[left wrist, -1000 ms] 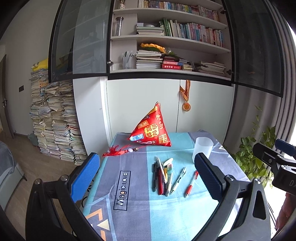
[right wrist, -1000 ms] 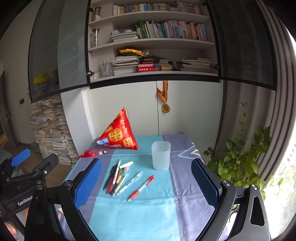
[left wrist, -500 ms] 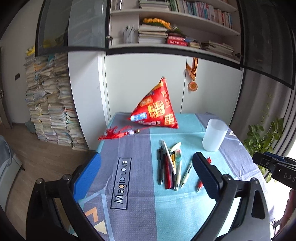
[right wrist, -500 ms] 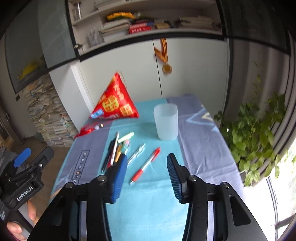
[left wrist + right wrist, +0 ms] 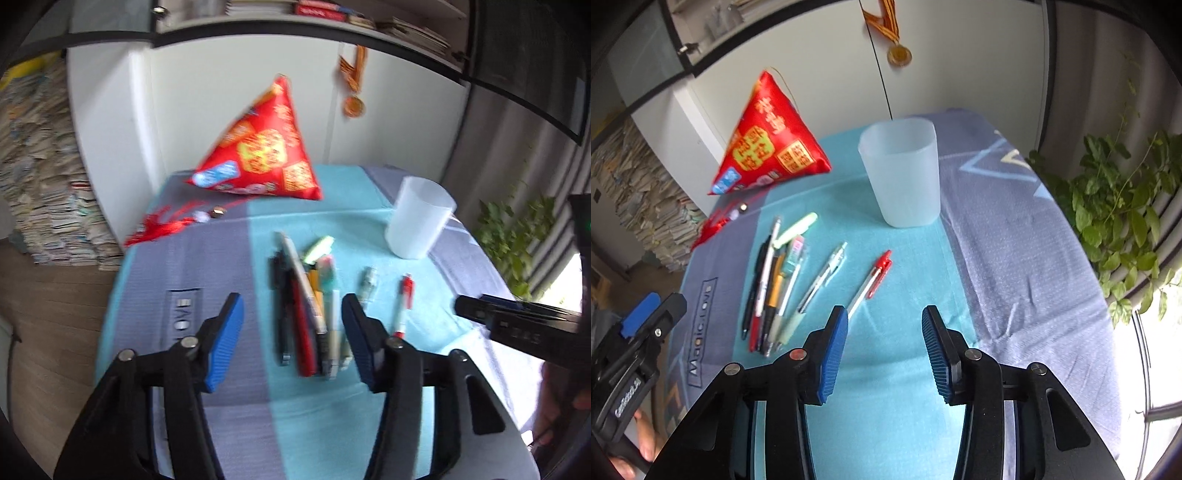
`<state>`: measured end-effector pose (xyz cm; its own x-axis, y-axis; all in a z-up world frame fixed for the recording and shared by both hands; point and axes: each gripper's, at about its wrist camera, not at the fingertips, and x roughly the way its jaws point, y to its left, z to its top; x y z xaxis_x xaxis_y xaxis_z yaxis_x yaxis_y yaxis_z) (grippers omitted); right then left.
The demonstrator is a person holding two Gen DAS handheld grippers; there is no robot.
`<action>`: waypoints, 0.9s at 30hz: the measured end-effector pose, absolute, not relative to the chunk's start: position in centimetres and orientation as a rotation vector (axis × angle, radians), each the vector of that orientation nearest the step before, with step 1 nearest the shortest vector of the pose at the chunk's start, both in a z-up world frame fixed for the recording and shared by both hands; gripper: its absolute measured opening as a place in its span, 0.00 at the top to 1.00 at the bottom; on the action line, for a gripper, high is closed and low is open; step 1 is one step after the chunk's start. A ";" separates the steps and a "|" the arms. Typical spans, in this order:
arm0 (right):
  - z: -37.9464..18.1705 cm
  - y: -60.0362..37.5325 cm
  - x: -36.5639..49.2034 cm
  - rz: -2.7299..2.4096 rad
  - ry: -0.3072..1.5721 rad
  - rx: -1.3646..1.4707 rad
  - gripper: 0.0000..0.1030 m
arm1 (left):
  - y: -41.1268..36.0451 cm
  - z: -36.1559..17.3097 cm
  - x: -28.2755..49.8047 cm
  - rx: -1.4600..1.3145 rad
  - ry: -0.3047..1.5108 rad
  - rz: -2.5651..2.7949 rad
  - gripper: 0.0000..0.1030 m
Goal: Organize stationery
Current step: 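Grasp the clear gel pen with the left tool while the right tool grasps the red-capped pen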
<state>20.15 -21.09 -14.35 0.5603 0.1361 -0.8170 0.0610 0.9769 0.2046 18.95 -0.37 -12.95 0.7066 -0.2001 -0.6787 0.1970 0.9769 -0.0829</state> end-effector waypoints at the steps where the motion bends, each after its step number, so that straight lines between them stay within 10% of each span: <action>1: -14.8 -21.2 20.7 0.040 0.990 0.222 0.57 | -1.0 -13.1 19.3 0.003 0.760 -0.245 0.52; 27: -18.9 -23.9 26.3 0.047 1.081 0.295 0.57 | -9.0 -19.8 26.3 0.177 0.998 -0.454 0.68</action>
